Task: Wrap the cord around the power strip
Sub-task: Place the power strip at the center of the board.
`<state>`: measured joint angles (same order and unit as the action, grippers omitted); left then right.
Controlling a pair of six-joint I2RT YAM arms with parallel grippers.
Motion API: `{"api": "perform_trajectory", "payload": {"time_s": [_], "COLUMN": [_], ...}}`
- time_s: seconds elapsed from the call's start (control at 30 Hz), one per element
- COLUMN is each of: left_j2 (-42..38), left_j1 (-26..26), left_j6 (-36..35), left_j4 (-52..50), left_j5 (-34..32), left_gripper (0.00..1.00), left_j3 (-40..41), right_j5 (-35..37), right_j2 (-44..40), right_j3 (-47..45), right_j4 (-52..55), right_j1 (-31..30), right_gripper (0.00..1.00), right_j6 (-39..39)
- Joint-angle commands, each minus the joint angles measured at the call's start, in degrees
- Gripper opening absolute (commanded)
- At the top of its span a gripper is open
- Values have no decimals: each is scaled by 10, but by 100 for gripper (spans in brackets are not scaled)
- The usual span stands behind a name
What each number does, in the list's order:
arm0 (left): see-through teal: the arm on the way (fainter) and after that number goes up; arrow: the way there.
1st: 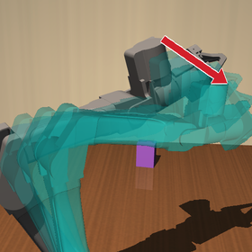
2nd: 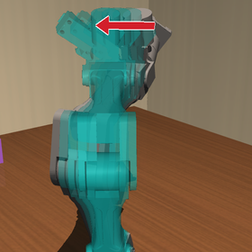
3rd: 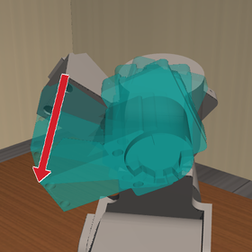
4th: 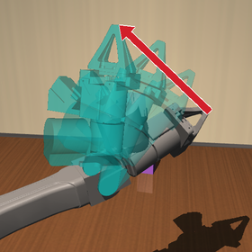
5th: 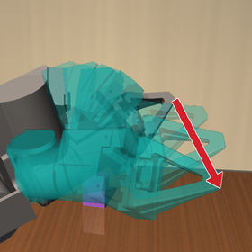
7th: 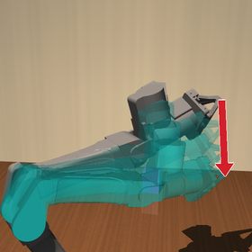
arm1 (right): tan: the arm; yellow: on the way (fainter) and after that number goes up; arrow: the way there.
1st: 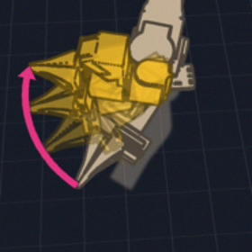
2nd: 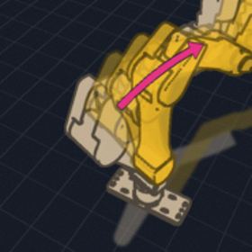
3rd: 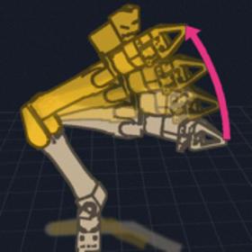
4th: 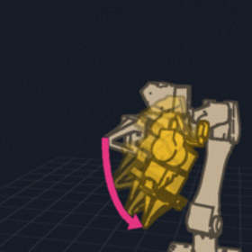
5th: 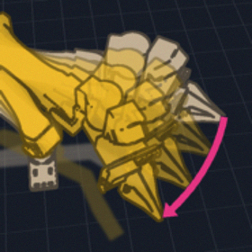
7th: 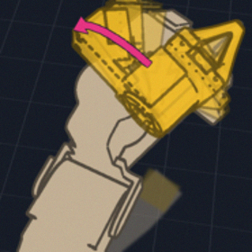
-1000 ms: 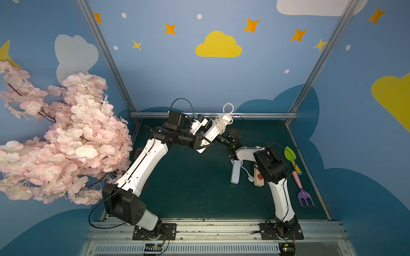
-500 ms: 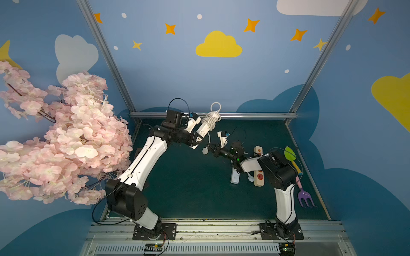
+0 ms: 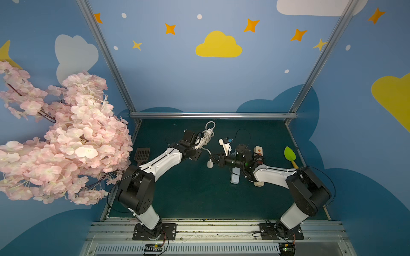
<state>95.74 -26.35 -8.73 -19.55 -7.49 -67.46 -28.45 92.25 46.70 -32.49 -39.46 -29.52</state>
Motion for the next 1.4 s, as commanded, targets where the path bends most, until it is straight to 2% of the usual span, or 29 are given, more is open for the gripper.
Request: {"api": "perform_trajectory", "payload": {"time_s": [0.0, 0.07, 0.13, 0.2, 0.27, 0.37, 0.47, 0.63, 0.87, 1.0, 1.2, 1.37], "left_j2": [10, 22, 32, 36, 43, 68, 89, 118, 137, 143, 140, 139], "left_j1": [0, -9, -17, -37, -62, -98, -126, -169, -216, -231, -236, -236], "left_j6": [-28, -19, -5, 15, 35, 91, 148, 212, 281, 295, 294, 296], "left_j4": [12, -47, -89, -96, -99, -134, -167, -207, -228, -224, -214, -207], "left_j5": [-65, -65, -66, -76, -96, -143, -161, -189, -203, -204, -203, -205], "left_gripper": [3, 3, 3, 3, 3, 3, 4, 5, 11, 13, 15, 15], "left_j3": [-24, -50, -62, -49, -36, -33, -28, -27, 4, 6, 13, 18], "right_j5": [3, 73, 139, 138, 118, 99, 75, 68, 53, 38, 23, 0], "right_j2": [-96, -104, -91, -72, -58, -34, -3, 47, 102, 118, 113, 127], "right_j3": [73, 134, 188, 218, 228, 228, 221, 211, 196, 190, 193, 235], "right_j4": [177, 345, 455, 499, 497, 463, 422, 379, 359, 353, 357, 392], "right_j1": [-7, -10, -8, -5, -4, 4, 20, 38, 56, 61, 90, 117], "right_gripper": [0, 0, 0, 0, 0, 0, 0, 0, 0, 0, 24, 55], "right_j6": [151, 274, 290, 295, 264, 173, 84, -18, -98, -124, -156, -162]}}
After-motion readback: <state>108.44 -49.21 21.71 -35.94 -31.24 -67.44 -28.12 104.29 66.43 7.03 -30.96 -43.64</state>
